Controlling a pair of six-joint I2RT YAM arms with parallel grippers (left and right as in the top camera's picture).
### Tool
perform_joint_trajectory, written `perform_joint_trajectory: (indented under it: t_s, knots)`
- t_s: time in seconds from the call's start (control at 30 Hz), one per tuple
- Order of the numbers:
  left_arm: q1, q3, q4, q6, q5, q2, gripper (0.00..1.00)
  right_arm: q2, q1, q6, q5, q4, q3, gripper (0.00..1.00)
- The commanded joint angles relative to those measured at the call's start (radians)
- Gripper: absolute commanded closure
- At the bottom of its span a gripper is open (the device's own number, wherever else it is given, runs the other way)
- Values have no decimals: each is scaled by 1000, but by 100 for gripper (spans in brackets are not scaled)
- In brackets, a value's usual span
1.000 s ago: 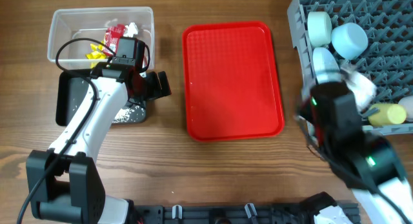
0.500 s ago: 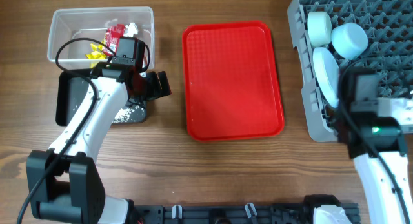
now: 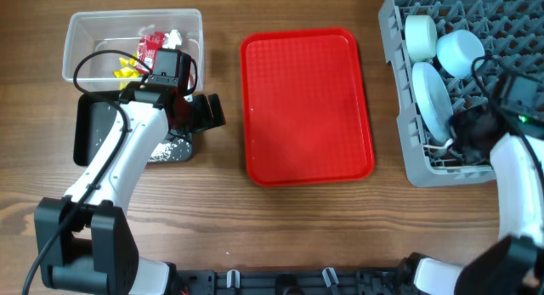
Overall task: Sort waste into correct bins and load items into the dishwasher rack
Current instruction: 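Carry the white fork to the grey rack's right edge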
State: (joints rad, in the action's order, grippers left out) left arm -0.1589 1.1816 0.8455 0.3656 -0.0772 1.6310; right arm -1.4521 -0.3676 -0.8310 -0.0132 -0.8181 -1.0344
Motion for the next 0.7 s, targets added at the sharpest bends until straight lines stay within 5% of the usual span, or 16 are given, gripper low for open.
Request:
perform_joint_trajectory:
  t_s: [0.0,0.67]
  knots:
    - [-3,-5,0,9,-8,2,0,-55,-3,35,76,-35,2,96]
    - [-3,-5,0,9,-8,2,0,162,-6,-69,-25,-145,-22,95]
